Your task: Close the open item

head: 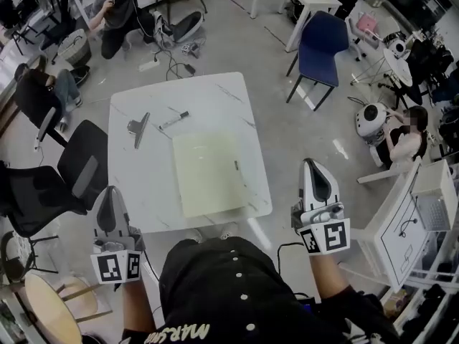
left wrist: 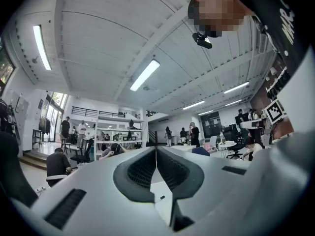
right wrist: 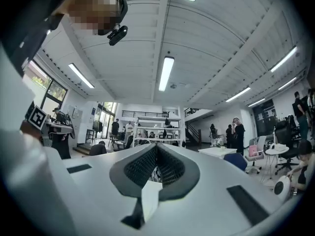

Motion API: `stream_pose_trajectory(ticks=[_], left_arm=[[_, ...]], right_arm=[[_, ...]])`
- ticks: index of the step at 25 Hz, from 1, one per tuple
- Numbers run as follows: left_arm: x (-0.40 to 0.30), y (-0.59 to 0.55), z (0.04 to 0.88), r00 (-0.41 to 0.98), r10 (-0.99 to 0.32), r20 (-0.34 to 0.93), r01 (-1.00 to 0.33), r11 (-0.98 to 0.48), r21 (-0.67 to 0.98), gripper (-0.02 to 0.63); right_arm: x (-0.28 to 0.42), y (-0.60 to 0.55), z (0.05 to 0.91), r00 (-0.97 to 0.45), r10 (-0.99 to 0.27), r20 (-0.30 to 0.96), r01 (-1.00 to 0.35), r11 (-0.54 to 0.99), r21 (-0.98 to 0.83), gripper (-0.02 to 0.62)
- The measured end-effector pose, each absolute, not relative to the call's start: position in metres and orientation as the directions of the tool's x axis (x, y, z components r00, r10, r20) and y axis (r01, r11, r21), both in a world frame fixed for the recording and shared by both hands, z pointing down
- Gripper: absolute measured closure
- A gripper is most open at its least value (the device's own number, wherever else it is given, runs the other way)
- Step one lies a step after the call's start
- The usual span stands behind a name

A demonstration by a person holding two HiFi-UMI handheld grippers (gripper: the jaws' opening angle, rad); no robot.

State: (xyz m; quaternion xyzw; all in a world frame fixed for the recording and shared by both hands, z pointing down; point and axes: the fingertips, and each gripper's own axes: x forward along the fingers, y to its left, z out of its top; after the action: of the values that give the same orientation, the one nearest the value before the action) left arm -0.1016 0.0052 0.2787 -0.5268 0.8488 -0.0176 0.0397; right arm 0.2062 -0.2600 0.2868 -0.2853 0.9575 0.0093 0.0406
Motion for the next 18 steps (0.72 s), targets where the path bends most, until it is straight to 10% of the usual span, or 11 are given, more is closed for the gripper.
stream_pose_trajectory(ticks=[18], left_arm=[[-0.121, 0.047, 0.278, -0.497, -0.864, -0.081, -0.865, 0.501, -0.037, 0.584]], right_arm=[[0.215, -0.245, 0.289, -0.775, -0.625, -0.089, -0.630, 0.776, 0.036, 0.569]])
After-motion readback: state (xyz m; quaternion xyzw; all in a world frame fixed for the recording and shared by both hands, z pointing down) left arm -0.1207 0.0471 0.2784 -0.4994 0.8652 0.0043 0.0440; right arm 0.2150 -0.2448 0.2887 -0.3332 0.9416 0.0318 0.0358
